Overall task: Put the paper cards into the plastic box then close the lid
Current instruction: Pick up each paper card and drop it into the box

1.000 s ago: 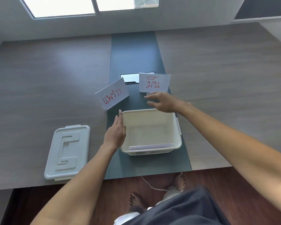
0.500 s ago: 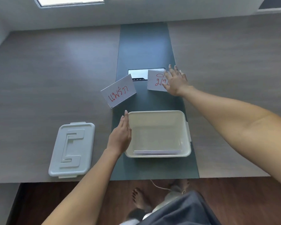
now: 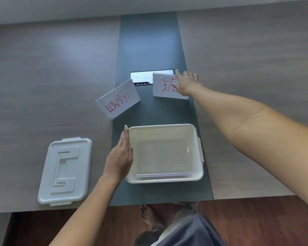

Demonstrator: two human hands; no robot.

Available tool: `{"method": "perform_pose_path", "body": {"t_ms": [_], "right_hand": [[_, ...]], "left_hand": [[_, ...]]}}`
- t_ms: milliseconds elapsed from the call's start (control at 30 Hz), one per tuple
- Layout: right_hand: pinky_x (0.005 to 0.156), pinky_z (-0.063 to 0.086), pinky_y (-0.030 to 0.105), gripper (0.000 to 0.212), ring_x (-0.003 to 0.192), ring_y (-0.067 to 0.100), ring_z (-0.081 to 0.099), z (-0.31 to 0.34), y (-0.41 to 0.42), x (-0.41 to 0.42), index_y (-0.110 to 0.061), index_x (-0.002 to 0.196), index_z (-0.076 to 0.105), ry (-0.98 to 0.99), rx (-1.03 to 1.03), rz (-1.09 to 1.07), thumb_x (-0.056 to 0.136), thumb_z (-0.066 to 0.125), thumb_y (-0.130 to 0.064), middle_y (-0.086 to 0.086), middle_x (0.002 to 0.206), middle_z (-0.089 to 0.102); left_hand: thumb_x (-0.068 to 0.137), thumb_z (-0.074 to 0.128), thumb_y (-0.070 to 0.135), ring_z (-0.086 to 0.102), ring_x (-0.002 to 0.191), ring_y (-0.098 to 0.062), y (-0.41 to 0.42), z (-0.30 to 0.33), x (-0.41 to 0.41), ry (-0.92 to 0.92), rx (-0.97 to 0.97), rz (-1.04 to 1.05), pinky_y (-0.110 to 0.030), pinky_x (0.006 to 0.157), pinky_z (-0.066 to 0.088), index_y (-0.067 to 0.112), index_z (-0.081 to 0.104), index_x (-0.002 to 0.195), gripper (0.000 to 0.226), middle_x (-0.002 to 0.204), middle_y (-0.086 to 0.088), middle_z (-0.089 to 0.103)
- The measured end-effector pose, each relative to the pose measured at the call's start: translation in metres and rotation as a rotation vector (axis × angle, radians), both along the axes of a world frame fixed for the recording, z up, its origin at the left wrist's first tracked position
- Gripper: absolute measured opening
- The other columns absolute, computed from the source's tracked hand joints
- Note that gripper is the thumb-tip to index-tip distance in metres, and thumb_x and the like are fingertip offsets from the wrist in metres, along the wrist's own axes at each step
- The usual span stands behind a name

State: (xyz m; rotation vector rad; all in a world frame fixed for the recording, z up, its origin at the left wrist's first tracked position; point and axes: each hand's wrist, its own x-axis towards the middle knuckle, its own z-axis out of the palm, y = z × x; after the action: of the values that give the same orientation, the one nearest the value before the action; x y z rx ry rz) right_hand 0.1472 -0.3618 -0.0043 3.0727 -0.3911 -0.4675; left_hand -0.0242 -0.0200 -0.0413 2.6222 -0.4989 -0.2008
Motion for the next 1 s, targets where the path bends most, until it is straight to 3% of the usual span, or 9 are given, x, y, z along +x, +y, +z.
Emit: {"method": "perform_pose_path", "body": {"t_ms": [100, 167, 400, 600, 700, 900, 1000], "right_hand": [[0.102, 0.036, 0.045, 0.044, 0.122, 0.037, 0.053, -0.001, 0.0, -0.001, -0.01, 0.141, 0.04, -0.084, -0.018, 0.025, 0.097, 0.048, -0.007, 0.019, 0.131, 0.054], [0.095, 0.043, 0.047, 0.037, 0.112, 0.04, 0.06, -0.001, -0.001, -0.005, -0.005, 0.128, 0.048, -0.116, 0.048, 0.014, 0.092, 0.044, 0.005, 0.018, 0.123, 0.058], [0.084, 0.055, 0.05, 0.02, 0.101, 0.04, 0.064, 0.022, -0.001, -0.029, -0.006, 0.111, 0.053, -0.193, 0.173, 0.026, 0.093, 0.047, 0.0, 0.016, 0.115, 0.064], [0.081, 0.056, 0.048, 0.018, 0.097, 0.038, 0.065, 0.071, 0.007, -0.048, -0.01, 0.11, 0.055, -0.295, 0.247, 0.011, 0.095, 0.047, -0.005, 0.013, 0.113, 0.069], [0.079, 0.053, 0.044, 0.02, 0.099, 0.036, 0.065, 0.097, 0.018, -0.064, -0.013, 0.113, 0.058, -0.336, 0.291, 0.025, 0.096, 0.049, -0.009, 0.011, 0.114, 0.069], [0.082, 0.057, 0.045, 0.014, 0.103, 0.033, 0.067, 0.141, 0.041, -0.112, -0.016, 0.104, 0.06, -0.327, 0.401, 0.063, 0.097, 0.048, -0.013, 0.009, 0.117, 0.07], [0.07, 0.057, 0.035, 0.014, 0.101, 0.03, 0.068, 0.145, 0.048, -0.135, -0.015, 0.105, 0.062, -0.28, 0.484, 0.084, 0.098, 0.05, -0.016, 0.009, 0.116, 0.07]], "left_hand": [[0.104, 0.03, 0.013, 0.041, 0.144, -0.025, -0.001, 0.002, 0.0, 0.02, -0.027, 0.012, -0.044, 0.095, 0.053, 0.019, 0.006, 0.16, 0.061, 0.167, 0.008, 0.014], [0.104, 0.029, 0.014, 0.037, 0.147, -0.021, -0.001, 0.003, 0.0, 0.031, -0.043, 0.011, -0.045, 0.099, 0.052, 0.02, 0.007, 0.16, 0.061, 0.167, 0.009, 0.014], [0.103, 0.028, 0.017, 0.048, 0.139, -0.028, 0.0, 0.003, 0.001, 0.056, -0.045, 0.035, -0.047, 0.094, 0.052, 0.024, 0.005, 0.16, 0.062, 0.167, 0.006, 0.015], [0.105, 0.025, 0.019, 0.036, 0.148, -0.022, 0.001, 0.003, 0.001, 0.085, -0.083, 0.019, -0.047, 0.107, 0.045, 0.023, 0.005, 0.16, 0.059, 0.168, 0.007, 0.012], [0.106, 0.023, 0.018, 0.02, 0.153, -0.014, 0.001, 0.006, 0.001, 0.103, -0.112, 0.002, -0.039, 0.119, 0.031, 0.019, 0.005, 0.16, 0.058, 0.168, 0.007, 0.01], [0.107, 0.02, 0.023, 0.015, 0.154, -0.01, 0.002, 0.005, 0.002, 0.133, -0.141, -0.006, -0.027, 0.117, 0.02, 0.02, 0.004, 0.16, 0.056, 0.168, 0.009, 0.006], [0.107, 0.021, 0.022, 0.014, 0.154, -0.009, 0.001, 0.003, 0.003, 0.145, -0.17, 0.006, -0.021, 0.116, 0.013, 0.017, 0.006, 0.16, 0.055, 0.168, 0.008, 0.007]]}}
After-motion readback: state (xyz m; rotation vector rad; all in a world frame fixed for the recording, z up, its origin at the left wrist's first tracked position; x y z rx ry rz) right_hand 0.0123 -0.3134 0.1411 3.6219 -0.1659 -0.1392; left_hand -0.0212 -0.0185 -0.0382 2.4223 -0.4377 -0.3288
